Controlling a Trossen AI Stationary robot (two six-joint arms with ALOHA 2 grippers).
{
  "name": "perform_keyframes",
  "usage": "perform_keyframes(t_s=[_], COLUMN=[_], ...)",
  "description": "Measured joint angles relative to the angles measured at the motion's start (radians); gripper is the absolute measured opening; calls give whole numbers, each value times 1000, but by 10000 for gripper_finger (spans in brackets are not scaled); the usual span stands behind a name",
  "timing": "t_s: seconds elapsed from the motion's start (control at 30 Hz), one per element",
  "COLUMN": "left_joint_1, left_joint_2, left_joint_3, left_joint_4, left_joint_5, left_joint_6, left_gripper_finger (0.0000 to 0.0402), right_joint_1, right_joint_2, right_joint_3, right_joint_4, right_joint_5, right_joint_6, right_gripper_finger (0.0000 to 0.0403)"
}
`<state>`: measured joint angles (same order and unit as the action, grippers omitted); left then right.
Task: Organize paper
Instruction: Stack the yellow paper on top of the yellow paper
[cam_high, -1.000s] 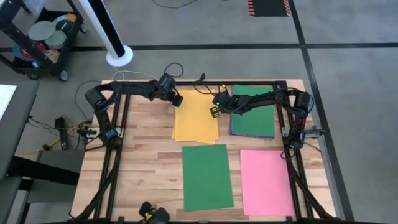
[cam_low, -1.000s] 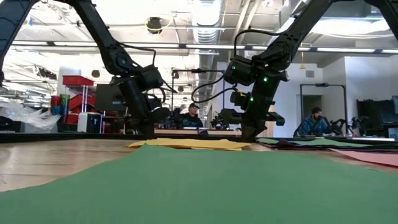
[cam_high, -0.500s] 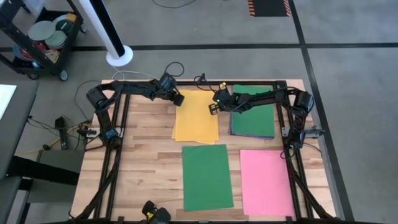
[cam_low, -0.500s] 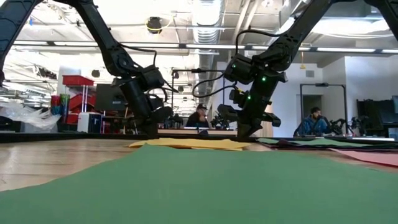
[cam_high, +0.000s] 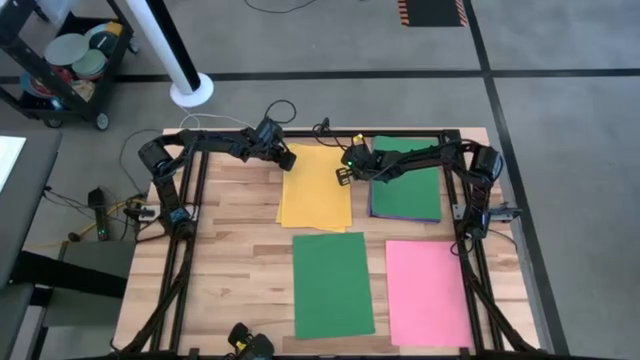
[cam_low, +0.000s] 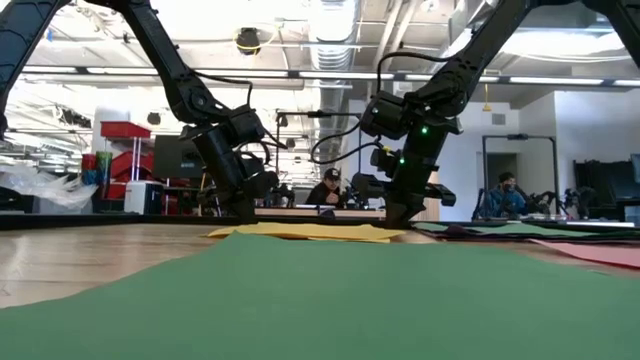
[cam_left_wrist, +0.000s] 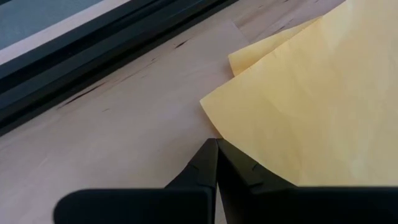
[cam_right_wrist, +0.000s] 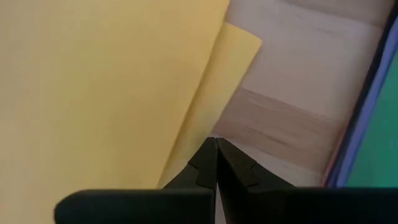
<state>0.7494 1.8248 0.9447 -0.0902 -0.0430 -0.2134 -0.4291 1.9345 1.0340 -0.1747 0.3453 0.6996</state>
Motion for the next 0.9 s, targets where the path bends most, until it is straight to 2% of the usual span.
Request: perform_keyframes(t_s=[0.27, 0.6, 0.77, 0.9], left_joint_1=[-3, 6, 13, 13], left_joint_2=[0, -1, -15, -78], left_joint_3=[0, 0, 2, -2], left_joint_4=[4, -6, -52, -125], left_joint_5=[29, 28, 25, 7], left_joint_6=[4, 19, 53, 84], left_gripper_finger=[0, 0, 0, 0], right_joint_1=[1, 2, 0, 3], right_joint_2=[19, 19, -12, -66], right_joint_3=[62, 70, 68, 68], right_joint_4=[-7, -19, -82, -153], right_joint_5=[-30, -35, -44, -39], right_joint_6=[-15, -51, -87, -124], right_gripper_finger=[0, 0, 0, 0])
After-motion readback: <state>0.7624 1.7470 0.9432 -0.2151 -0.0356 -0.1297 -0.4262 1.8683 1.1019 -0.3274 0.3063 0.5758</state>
